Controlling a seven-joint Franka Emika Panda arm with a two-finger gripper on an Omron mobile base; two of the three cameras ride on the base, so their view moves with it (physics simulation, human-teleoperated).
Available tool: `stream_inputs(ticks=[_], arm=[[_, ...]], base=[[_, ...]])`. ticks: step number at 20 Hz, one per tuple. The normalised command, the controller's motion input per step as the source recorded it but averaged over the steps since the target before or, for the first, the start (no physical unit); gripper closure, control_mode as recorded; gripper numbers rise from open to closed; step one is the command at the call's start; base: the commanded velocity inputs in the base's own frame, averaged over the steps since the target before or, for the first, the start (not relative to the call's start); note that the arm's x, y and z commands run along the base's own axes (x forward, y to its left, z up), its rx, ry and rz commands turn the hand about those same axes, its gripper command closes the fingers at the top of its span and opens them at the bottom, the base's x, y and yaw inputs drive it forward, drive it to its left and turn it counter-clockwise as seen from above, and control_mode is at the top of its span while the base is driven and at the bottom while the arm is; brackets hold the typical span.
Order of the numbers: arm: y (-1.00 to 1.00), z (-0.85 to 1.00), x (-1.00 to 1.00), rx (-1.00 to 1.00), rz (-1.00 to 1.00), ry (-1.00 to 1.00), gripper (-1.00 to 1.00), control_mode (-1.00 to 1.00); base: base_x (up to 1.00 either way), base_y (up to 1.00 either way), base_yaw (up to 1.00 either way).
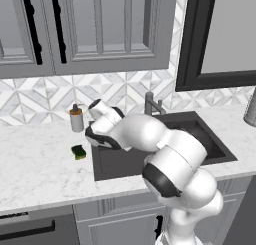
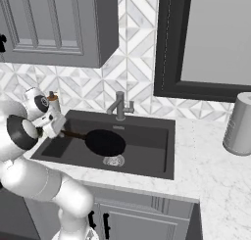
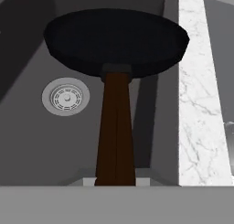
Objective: Pick the pan and sponge and place them into the sink. Then turn on the water.
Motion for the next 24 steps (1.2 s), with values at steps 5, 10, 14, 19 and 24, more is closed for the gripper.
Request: stream_inputs(ticks=[5,10,14,19,24], arm=[[-0.51,-0.36,0.15,0.09,0.0,0.0,1.0,-1.0],[-0.5,-0.42,0.14,0.15,0.0,-0.03,1.0,-1.0],[-0.08,-0.56,0.14,0.15,0.0,-0.07,1.0,-1.0],[0.11,-0.6,0.1,0.14,0.0,-0.07,1.0,-1.0],[0.21,-0.32,0.34,0.1,0.0,-0.05,1.0,-1.0]], base=[[0.0,0.0,0.0],[0.0,0.0,0.0],[0.0,0.0,0.0],[0.0,0.0,0.0],[0.0,0.0,0.0]])
